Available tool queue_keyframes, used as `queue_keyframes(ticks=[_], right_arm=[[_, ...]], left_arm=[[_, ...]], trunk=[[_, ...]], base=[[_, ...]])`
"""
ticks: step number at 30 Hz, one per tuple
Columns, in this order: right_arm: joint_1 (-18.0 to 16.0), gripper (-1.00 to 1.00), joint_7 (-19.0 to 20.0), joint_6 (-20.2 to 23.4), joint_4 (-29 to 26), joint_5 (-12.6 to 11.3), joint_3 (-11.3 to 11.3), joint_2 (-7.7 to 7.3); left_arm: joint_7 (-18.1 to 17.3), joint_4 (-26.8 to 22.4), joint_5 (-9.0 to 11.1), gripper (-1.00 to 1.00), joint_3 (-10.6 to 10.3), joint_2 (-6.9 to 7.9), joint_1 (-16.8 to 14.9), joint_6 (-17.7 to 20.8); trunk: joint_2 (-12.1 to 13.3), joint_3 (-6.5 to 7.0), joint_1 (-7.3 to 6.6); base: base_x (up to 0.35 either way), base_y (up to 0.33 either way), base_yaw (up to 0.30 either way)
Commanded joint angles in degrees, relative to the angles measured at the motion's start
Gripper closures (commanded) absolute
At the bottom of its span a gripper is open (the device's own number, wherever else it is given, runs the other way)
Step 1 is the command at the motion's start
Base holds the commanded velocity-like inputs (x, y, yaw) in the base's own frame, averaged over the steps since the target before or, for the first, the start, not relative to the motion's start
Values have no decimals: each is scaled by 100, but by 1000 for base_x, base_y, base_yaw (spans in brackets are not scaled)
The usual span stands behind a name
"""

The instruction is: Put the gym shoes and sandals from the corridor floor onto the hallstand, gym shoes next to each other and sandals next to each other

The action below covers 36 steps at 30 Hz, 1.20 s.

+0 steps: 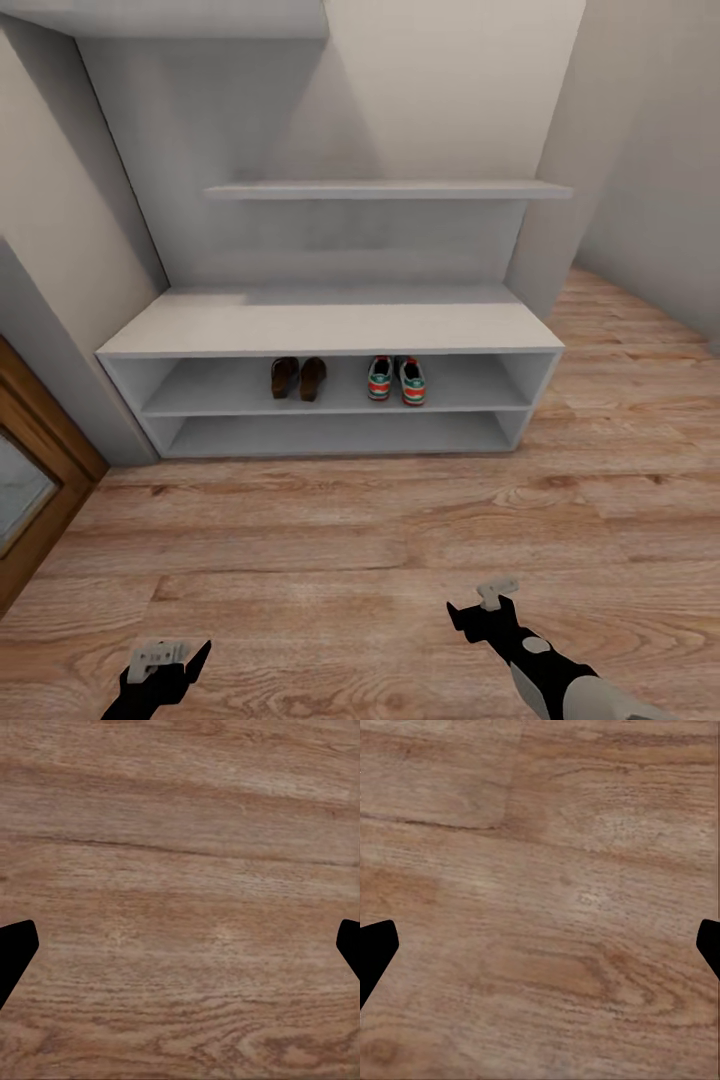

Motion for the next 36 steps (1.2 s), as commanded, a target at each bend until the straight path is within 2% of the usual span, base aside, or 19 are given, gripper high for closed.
queue_keyframes(ticks=[1, 9, 16, 36], right_arm=[[-2, -100, 26, -16, 4, 32, -49, -1], [-2, -100, 30, -13, 13, 25, -57, 1], [41, -100, 32, -13, 15, 25, -58, 1], [94, -100, 32, -13, 13, 16, -58, 7]], left_arm=[[-42, 6, 15, -100, 25, -1, -4, -5], [-24, 120, 47, -100, 81, 28, 3, -8], [-26, 156, 37, -100, 304, 52, 2, -8], [-25, 161, 10, -100, 338, 52, 5, -8]], trunk=[[40, 14, -24], [361, 158, -199], [642, 284, -353], [1444, 643, -792]], base=[[0, 0, 0], [0, 0, 0], [0, 0, 0], [0, 0, 0]])
